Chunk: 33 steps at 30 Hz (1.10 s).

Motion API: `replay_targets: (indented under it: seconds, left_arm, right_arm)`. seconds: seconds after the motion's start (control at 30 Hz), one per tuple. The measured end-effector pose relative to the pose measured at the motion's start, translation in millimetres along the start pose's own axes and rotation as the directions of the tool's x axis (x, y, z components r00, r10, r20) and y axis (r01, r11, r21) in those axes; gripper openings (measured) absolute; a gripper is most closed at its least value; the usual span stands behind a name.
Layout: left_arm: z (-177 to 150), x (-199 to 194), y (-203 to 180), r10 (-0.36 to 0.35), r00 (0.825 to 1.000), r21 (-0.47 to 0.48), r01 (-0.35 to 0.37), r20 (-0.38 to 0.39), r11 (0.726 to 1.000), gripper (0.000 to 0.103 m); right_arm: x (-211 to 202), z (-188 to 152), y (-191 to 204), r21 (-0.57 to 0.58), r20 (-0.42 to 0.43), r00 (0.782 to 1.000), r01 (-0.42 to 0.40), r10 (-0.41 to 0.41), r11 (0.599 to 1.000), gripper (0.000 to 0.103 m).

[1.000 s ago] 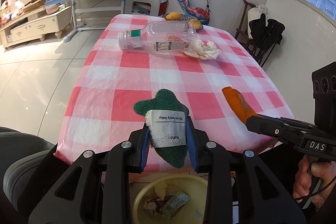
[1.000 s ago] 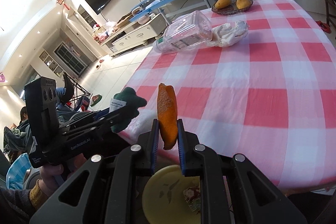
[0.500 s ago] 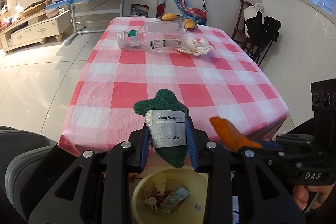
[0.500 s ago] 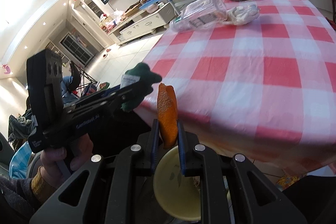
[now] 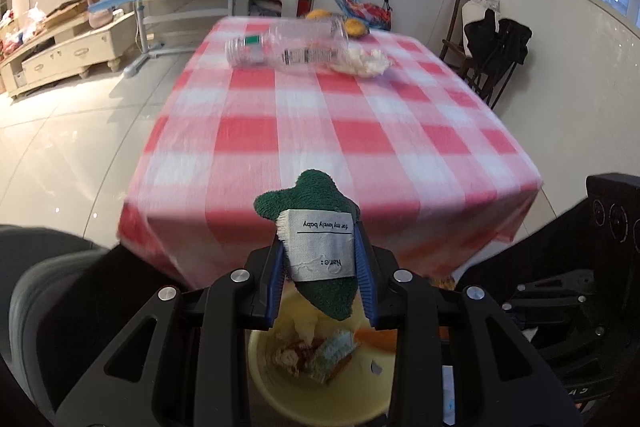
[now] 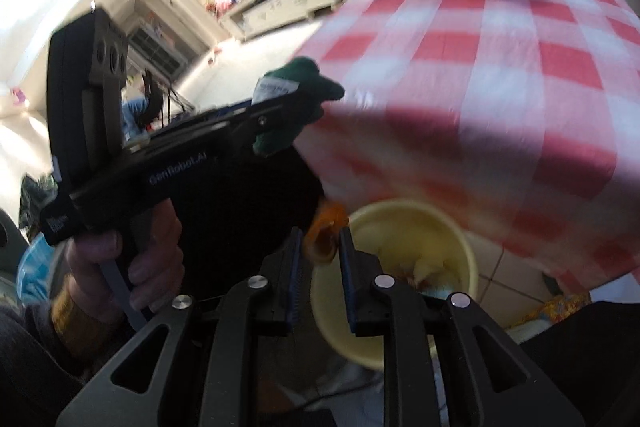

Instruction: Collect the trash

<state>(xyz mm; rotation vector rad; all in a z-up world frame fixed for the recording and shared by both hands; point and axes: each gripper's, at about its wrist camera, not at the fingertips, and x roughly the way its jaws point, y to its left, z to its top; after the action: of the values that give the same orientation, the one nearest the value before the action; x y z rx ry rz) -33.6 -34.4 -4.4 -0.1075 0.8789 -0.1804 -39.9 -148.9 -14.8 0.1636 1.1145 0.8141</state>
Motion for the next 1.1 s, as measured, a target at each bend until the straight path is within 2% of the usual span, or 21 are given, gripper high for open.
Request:
replay_targets:
  seconds: [0.03,0.1,0.23,0.33,0.4,0.43,0.5,0.63,0.93,1.1]
  left_arm:
    - [-6.0,0.9,0.0,-0.002,1.0,-0.001,0.002,-0.021,1.0,0.031]
    - [-18.0,4.3,0.4,-0.007,0.998,0.001,0.007,-0.068,1.0,0.034]
    - [-33.7,3.0,7.3,0.018,0.996,-0.021,-0.02,-0.082,1.0,0.039]
    - [-32.8,-9.6,19.4,0.025,1.0,-0.067,-0.026,-0.017,0.997,0.047]
    - [-32.0,-19.1,29.7,0.053,0.997,-0.106,-0.048,0.051,0.993,0.06]
    - [-31.8,-21.6,33.7,0.065,0.995,-0.125,-0.055,0.071,0.991,0.063]
    - [-32.4,-23.4,43.1,0.075,0.992,-0.169,-0.058,0.099,0.984,0.069]
    - [-28.8,-22.1,52.3,0.086,0.99,-0.211,-0.06,0.116,0.976,0.071]
    - [-27.3,-21.8,58.4,0.099,0.985,-0.232,-0.064,0.144,0.971,0.076]
    - [-27.0,-19.7,62.2,0.098,0.985,-0.253,-0.059,0.145,0.966,0.077]
  right_arm:
    - [0.7,-2.1,0.9,-0.009,-0.005,1.0,0.025,-0.025,1.0,0.035]
    - [-0.6,-1.4,-0.9,-0.009,0.003,0.999,0.052,-0.052,0.999,0.041]
    - [-8.4,1.6,-15.5,0.057,0.068,0.991,0.116,-0.119,0.992,0.055]
    - [-11.2,0.4,-24.5,0.115,0.104,0.979,0.162,-0.174,0.98,0.062]
    - [-12.1,0.3,-26.3,0.132,0.121,0.974,0.177,-0.193,0.975,0.066]
    - [-13.2,-0.1,-27.8,0.136,0.133,0.97,0.188,-0.206,0.973,0.068]
    - [-11.7,0.7,-27.1,0.134,0.142,0.964,0.206,-0.225,0.969,0.069]
    - [-3.5,3.1,-25.0,0.122,0.134,0.956,0.247,-0.263,0.961,0.069]
    - [1.7,3.5,-9.9,0.036,0.172,0.927,0.332,-0.333,0.943,0.073]
    - [6.7,3.9,-5.9,0.007,0.172,0.919,0.358,-0.354,0.934,0.073]
